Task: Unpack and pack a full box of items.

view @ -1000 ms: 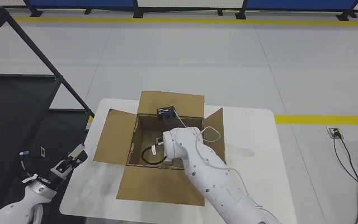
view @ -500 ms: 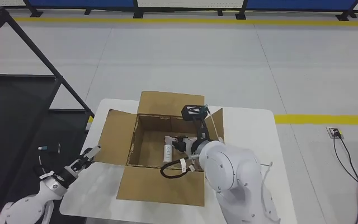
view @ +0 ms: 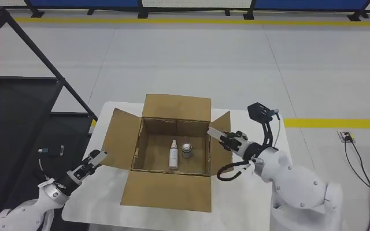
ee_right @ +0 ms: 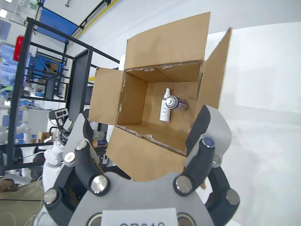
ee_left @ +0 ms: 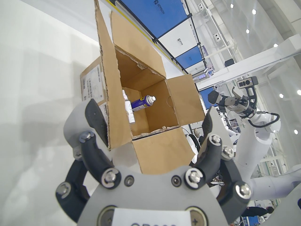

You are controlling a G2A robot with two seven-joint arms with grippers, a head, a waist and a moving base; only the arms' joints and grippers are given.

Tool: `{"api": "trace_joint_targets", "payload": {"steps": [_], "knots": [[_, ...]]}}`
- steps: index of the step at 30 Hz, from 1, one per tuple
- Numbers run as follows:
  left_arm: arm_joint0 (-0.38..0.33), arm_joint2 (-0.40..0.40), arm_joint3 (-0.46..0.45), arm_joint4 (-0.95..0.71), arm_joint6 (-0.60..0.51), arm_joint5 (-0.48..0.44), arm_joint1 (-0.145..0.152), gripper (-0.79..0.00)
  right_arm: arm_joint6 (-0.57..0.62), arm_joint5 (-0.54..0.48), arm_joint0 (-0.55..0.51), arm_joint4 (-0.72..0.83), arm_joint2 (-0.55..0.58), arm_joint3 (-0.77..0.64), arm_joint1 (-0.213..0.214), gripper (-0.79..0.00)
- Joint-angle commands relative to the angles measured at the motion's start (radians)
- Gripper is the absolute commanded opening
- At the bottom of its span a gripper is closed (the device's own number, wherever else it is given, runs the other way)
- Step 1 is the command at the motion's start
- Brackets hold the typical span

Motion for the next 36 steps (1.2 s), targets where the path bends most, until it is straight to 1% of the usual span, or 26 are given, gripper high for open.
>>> {"api": "trace_joint_targets", "payload": {"steps": [1,3,6,10,12,17,20,23,31,36], "knots": [[-0.001,0.006,-0.017,0.0,-0.007,0.0,0.001,0.0,0.032,-0.008,-0.002,0.049,0.063,0.013,0.007,0.0],[-0.006,0.016,-0.036,0.001,-0.015,0.003,0.002,0.0,0.062,-0.03,-0.006,0.091,0.114,0.034,0.015,0.0],[-0.018,0.041,-0.061,0.017,-0.025,0.01,0.003,0.0,0.111,-0.071,-0.011,0.131,0.153,0.071,0.028,0.0],[-0.047,0.09,-0.073,0.047,-0.032,0.025,0.003,0.0,0.167,-0.109,-0.007,0.187,0.152,0.113,0.042,0.0],[-0.064,0.122,-0.07,0.057,-0.037,0.032,0.002,0.0,0.176,-0.122,-0.004,0.201,0.143,0.129,0.048,0.0],[-0.107,0.193,-0.054,0.064,-0.053,0.043,0.0,0.0,0.188,-0.15,0.008,0.263,0.086,0.159,0.058,0.0],[-0.121,0.223,-0.046,0.069,-0.052,0.041,-0.002,0.0,0.196,-0.165,0.028,0.312,0.04,0.189,0.062,0.0],[-0.132,0.249,-0.039,0.067,-0.057,0.04,-0.003,0.0,0.179,-0.163,0.057,0.329,-0.008,0.233,0.065,0.0],[-0.169,0.308,0.008,0.066,-0.047,0.059,-0.007,0.0,0.114,-0.131,0.166,0.356,-0.141,0.421,0.068,0.0],[-0.198,0.339,0.045,0.069,-0.033,0.083,-0.01,0.0,0.043,-0.122,0.216,0.385,-0.182,0.533,0.069,0.0]]}}
